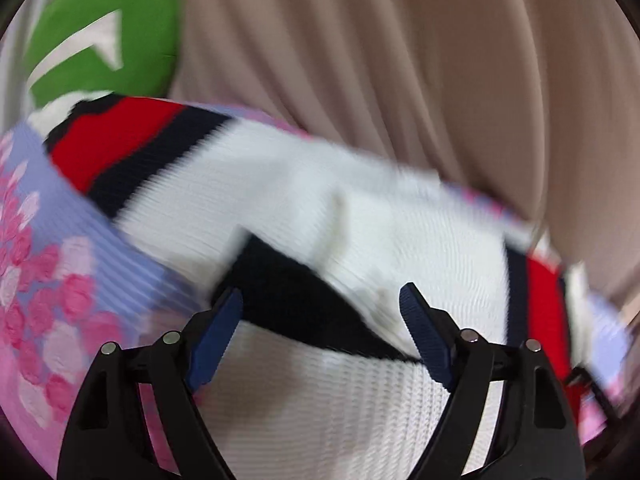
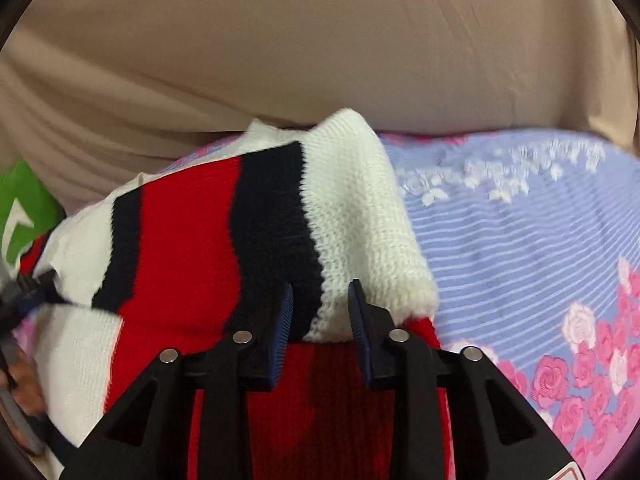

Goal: Fold small clothes

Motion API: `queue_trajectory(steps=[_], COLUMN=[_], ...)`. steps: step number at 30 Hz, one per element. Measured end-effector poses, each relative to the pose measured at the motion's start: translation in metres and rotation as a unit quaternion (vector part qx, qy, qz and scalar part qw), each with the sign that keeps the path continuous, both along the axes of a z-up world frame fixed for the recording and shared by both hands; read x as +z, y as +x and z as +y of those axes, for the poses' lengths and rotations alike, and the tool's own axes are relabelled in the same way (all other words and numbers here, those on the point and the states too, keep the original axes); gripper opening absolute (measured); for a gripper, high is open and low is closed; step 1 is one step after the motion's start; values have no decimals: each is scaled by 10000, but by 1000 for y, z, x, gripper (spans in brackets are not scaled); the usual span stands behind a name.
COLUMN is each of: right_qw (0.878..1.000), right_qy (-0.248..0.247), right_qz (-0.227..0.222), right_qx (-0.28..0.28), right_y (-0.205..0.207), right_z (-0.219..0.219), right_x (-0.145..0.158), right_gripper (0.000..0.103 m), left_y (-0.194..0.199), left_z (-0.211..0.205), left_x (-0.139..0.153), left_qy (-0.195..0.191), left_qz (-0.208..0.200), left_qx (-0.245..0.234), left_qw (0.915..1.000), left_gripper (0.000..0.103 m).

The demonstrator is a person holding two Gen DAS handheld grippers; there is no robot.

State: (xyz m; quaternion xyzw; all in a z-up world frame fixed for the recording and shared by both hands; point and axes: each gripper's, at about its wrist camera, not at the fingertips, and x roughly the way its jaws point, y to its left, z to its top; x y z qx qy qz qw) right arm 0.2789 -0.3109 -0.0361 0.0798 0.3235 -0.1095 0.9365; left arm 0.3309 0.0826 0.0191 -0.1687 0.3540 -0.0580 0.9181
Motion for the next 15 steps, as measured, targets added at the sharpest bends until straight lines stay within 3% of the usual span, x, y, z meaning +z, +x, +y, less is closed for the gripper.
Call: queue_trajectory(steps=[1, 2, 5, 7, 11, 13, 14, 15], right_qw=[9998, 9993, 9985, 9992, 9997, 9997, 9997, 9997], right_qy=[-162, -322, -477, -360, -124, -85, -80, -77], right_qz=[-59, -85, -32, -9, -64, -63, -53, -42], right_qx=[70, 166, 259, 201, 176, 217, 239, 247], right_y=[-2, -2, -1, -2, -5, -5, -6, -5], right_z=[7, 14, 18, 13, 7, 6, 6, 5], right_x=[0, -1, -3, -3, -5, -6, -6, -7], right_gripper=[52, 59, 61, 61, 63, 66, 67, 67], left_y=[0, -1, 10, 26, 60, 62, 61, 60], left_z=[26, 46, 117, 166, 253, 280, 289, 293], left_x=[8, 15, 34, 32, -2, -19, -23, -22], left_qy=[-132, -135, -104, -127, -977, -1520, -1764, -1850], left_qz=[-27, -60, -262, -101, 503, 544, 383, 261], left_qx=[295, 587, 1406, 1822, 2321, 2442, 2466, 2501], left_qw=[9995, 9982, 9897, 9831, 9665, 9562, 9522, 9500], left_gripper=[82, 83, 92, 95, 93, 88, 88, 81])
